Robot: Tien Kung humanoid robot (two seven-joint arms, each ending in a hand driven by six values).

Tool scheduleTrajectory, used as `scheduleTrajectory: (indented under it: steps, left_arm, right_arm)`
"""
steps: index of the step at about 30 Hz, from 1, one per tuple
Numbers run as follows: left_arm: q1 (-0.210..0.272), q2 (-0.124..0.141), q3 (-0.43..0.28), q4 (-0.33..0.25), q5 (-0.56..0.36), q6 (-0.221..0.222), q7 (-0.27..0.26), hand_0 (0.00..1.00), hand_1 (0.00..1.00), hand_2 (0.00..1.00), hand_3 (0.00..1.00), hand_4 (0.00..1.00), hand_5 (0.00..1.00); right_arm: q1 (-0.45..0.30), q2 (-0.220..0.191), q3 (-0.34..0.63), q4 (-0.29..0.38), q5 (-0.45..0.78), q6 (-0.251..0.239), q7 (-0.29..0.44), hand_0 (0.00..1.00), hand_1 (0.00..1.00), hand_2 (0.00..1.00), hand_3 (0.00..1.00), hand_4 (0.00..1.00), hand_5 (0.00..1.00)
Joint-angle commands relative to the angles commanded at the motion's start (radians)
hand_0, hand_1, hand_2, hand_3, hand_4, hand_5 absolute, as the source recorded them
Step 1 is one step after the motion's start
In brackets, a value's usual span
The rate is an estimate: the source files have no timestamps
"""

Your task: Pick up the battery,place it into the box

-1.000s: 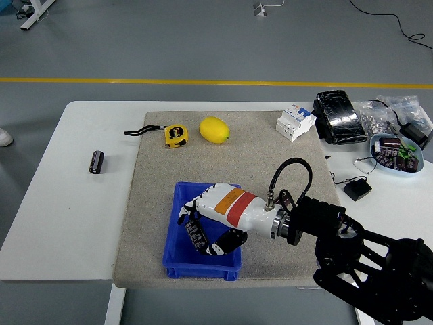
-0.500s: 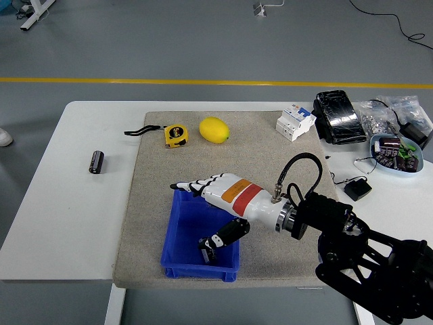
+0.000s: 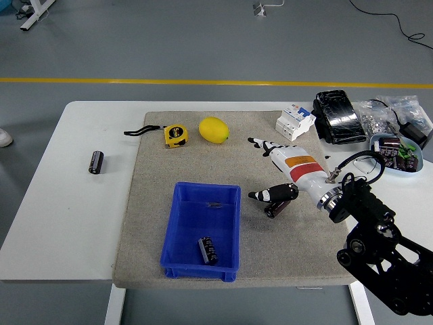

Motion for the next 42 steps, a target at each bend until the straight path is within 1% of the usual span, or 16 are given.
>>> scheduleTrajectory:
  steps: [2, 3, 4, 8, 9, 14, 15, 20, 21, 25, 26, 27, 32, 33, 42]
  left_arm:
    - [-0.001, 0.0, 0.002, 0.0, 0.0, -0.001, 0.0, 0.613, 0.567, 0.623, 0.616, 0.622, 0.664]
    - [-0.001, 0.0, 0.003, 0.0, -0.002, 0.0, -0.001, 0.612, 0.571, 0.623, 0.616, 0.622, 0.667]
    - [-0.001, 0.0, 0.003, 0.0, -0.004, 0.0, -0.001, 0.612, 0.571, 0.623, 0.616, 0.622, 0.667]
    - [-0.001, -0.001, 0.0, 0.0, 0.002, -0.001, -0.001, 0.612, 0.571, 0.623, 0.616, 0.622, 0.667]
    - [-0.002, -0.001, 0.0, 0.0, 0.003, -0.002, 0.0, 0.612, 0.568, 0.625, 0.616, 0.622, 0.668]
    - [-0.002, -0.001, -0.001, -0.001, 0.007, -0.003, 0.0, 0.612, 0.568, 0.625, 0.616, 0.622, 0.668]
    - [-0.002, -0.002, -0.002, -0.001, 0.009, -0.003, 0.001, 0.612, 0.572, 0.625, 0.616, 0.621, 0.666]
    - [-0.002, -0.002, -0.006, -0.001, 0.015, -0.005, 0.002, 0.612, 0.572, 0.625, 0.616, 0.621, 0.666]
    - [-0.001, -0.002, -0.006, -0.001, 0.015, -0.005, 0.002, 0.612, 0.573, 0.625, 0.615, 0.622, 0.668]
    - [-0.001, -0.003, -0.006, -0.002, 0.016, -0.006, 0.003, 0.612, 0.573, 0.625, 0.615, 0.622, 0.668]
    - [-0.001, -0.003, -0.006, -0.002, 0.017, -0.006, 0.003, 0.612, 0.573, 0.625, 0.615, 0.622, 0.668]
    - [-0.001, -0.003, -0.006, -0.002, 0.017, -0.006, 0.003, 0.612, 0.575, 0.629, 0.615, 0.621, 0.668]
    - [-0.001, -0.003, -0.006, -0.002, 0.017, -0.007, 0.003, 0.612, 0.575, 0.629, 0.615, 0.621, 0.668]
    - [-0.001, -0.003, -0.006, -0.003, 0.017, -0.007, 0.003, 0.612, 0.578, 0.628, 0.615, 0.62, 0.667]
    - [0.004, -0.002, -0.011, -0.003, 0.027, -0.011, 0.007, 0.612, 0.576, 0.628, 0.615, 0.618, 0.666]
  right_arm:
    - [-0.019, -0.002, 0.02, -0.015, -0.001, -0.003, -0.001, 0.689, 0.695, 0.833, 0.928, 0.998, 0.279]
    - [-0.031, -0.002, 0.034, -0.023, 0.002, -0.004, -0.002, 0.687, 0.691, 0.829, 0.907, 0.998, 0.283]
    - [-0.041, -0.004, 0.044, -0.028, 0.005, -0.006, -0.003, 0.687, 0.691, 0.829, 0.907, 0.998, 0.283]
    - [-0.07, -0.004, 0.065, -0.037, 0.012, -0.024, -0.005, 0.687, 0.691, 0.829, 0.907, 0.998, 0.283]
    - [-0.076, -0.002, 0.068, -0.039, 0.015, -0.028, -0.003, 0.677, 0.674, 0.807, 0.881, 0.998, 0.285]
    - [-0.105, 0.022, 0.079, -0.056, 0.016, -0.043, 0.002, 0.677, 0.674, 0.807, 0.881, 0.998, 0.285]
    - [-0.108, 0.025, 0.075, -0.059, 0.016, -0.046, 0.002, 0.676, 0.672, 0.801, 0.875, 0.998, 0.3]
    - [-0.116, 0.035, 0.042, -0.067, 0.019, -0.064, 0.006, 0.676, 0.672, 0.801, 0.875, 0.998, 0.3]
    - [-0.115, 0.036, 0.032, -0.072, 0.022, -0.074, 0.007, 0.664, 0.654, 0.779, 0.857, 0.998, 0.306]
    - [-0.104, 0.04, -0.006, -0.109, 0.033, -0.124, 0.012, 0.664, 0.654, 0.779, 0.857, 0.998, 0.306]
    - [-0.102, 0.04, -0.01, -0.115, 0.033, -0.131, 0.014, 0.664, 0.654, 0.779, 0.857, 0.998, 0.306]
    - [-0.099, 0.042, -0.017, -0.127, 0.032, -0.143, 0.017, 0.657, 0.643, 0.758, 0.835, 0.998, 0.304]
    - [-0.094, 0.048, -0.035, -0.158, 0.038, -0.189, 0.028, 0.657, 0.643, 0.758, 0.835, 0.998, 0.304]
    - [-0.095, 0.049, -0.038, -0.161, 0.04, -0.194, 0.029, 0.631, 0.62, 0.726, 0.818, 0.998, 0.295]
    - [-0.097, 0.059, -0.058, -0.179, 0.055, -0.2, 0.032, 0.629, 0.615, 0.717, 0.819, 0.998, 0.296]
